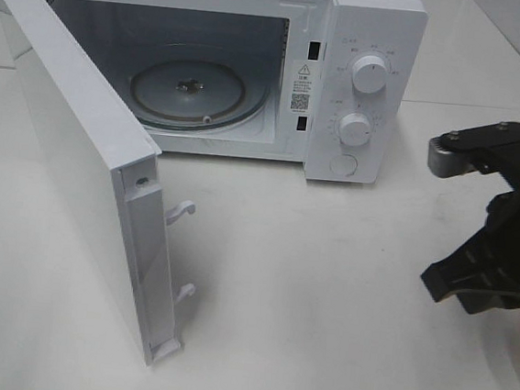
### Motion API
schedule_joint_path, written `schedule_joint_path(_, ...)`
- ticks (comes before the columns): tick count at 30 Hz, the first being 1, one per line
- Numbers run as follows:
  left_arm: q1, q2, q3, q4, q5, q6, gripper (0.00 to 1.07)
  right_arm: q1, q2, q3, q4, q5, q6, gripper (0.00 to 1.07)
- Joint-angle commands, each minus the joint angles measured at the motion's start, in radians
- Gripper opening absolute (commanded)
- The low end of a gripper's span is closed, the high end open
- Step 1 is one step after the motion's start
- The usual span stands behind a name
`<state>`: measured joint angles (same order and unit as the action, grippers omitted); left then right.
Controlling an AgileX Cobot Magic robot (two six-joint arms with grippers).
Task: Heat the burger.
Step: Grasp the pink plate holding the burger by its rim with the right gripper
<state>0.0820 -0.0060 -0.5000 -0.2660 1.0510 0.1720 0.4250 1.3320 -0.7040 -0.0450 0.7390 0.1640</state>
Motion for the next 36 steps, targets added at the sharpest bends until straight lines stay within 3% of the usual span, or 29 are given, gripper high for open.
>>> schedule_joint_path(1, 0.003, -0.019, 0.001, -0.005, -0.012, 0.002, 1.00, -0.028, -0.041, -0.008, -0.052, 0.051, 0.004, 0.18)
schedule_joint_path(3, 0.003, -0.019, 0.001, -0.005, -0.012, 0.002, 1.00, -0.064, -0.090, -0.008, -0.085, 0.066, 0.004, 0.29)
schedule_joint_path(4, 0.003, -0.019, 0.001, -0.005, -0.012, 0.002, 1.00, -0.064, -0.090, -0.008, -0.085, 0.066, 0.004, 0.29)
schedule_joint_path(5, 0.003, -0.019, 0.001, -0.005, -0.012, 0.002, 1.00, -0.083, -0.123, -0.008, -0.091, 0.075, 0.004, 0.42)
schedule_joint_path(6, 0.003, -0.019, 0.001, -0.005, -0.012, 0.002, 1.00, -0.083, -0.123, -0.008, -0.091, 0.075, 0.004, 0.42)
schedule_joint_path(8, 0.003, -0.019, 0.001, -0.005, -0.012, 0.002, 1.00, -0.105, -0.157, -0.007, -0.115, 0.084, 0.004, 0.65)
schedule_joint_path(9, 0.003, -0.019, 0.001, -0.005, -0.012, 0.002, 1.00, -0.105, -0.157, -0.007, -0.115, 0.084, 0.004, 0.65)
schedule_joint_path(10, 0.003, -0.019, 0.001, -0.005, -0.012, 0.002, 1.00, -0.121, -0.169, -0.007, -0.137, 0.091, 0.004, 0.80)
schedule_joint_path(11, 0.003, -0.019, 0.001, -0.005, -0.012, 0.002, 1.00, -0.132, -0.172, -0.007, -0.144, 0.098, 0.004, 0.87)
schedule_joint_path(12, 0.003, -0.019, 0.001, -0.005, -0.012, 0.002, 1.00, -0.132, -0.172, -0.007, -0.144, 0.098, 0.004, 0.87)
schedule_joint_path(14, 0.003, -0.019, 0.001, -0.005, -0.012, 0.002, 1.00, -0.169, -0.172, -0.005, -0.150, 0.115, 0.000, 0.98)
schedule_joint_path(23, 0.003, -0.019, 0.001, -0.005, -0.012, 0.002, 1.00, -0.262, -0.172, 0.092, -0.122, 0.085, -0.030, 0.95)
schedule_joint_path(36, 0.003, -0.019, 0.001, -0.005, -0.012, 0.002, 1.00, -0.293, -0.045, 0.153, -0.109, -0.062, -0.038, 0.91)
